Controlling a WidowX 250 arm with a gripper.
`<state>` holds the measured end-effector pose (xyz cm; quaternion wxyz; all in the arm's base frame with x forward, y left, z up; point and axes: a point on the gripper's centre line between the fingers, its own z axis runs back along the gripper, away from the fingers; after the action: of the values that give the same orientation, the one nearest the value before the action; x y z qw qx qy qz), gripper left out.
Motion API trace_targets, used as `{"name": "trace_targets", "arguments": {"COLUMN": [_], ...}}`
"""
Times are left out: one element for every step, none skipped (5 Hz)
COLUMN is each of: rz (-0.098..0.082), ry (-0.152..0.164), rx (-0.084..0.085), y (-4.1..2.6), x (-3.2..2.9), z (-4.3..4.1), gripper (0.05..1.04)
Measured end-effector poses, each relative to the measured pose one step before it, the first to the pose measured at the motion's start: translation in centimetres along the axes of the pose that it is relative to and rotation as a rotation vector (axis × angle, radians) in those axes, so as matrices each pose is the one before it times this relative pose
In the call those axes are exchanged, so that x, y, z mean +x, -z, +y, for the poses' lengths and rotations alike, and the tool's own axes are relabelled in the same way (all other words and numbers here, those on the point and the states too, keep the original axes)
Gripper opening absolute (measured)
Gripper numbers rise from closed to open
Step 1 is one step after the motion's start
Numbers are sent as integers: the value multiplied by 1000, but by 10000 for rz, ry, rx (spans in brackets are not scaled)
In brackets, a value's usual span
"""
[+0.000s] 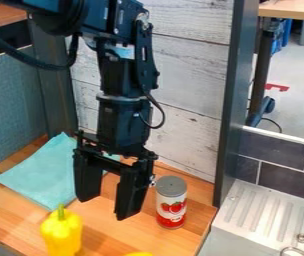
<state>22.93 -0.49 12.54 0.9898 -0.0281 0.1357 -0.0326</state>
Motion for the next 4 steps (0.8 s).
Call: {"name": "trace_targets", "arguments": {"rz": [230,-744,-141,-243], "ry": [-29,81,-103,73], "rx": [-14,318,194,125], "y": [650,305,268,988], "x": [193,2858,2511,2293], "z": [10,-1097,-1158,-1414], "gripper": [1000,1000,1000,1000]}}
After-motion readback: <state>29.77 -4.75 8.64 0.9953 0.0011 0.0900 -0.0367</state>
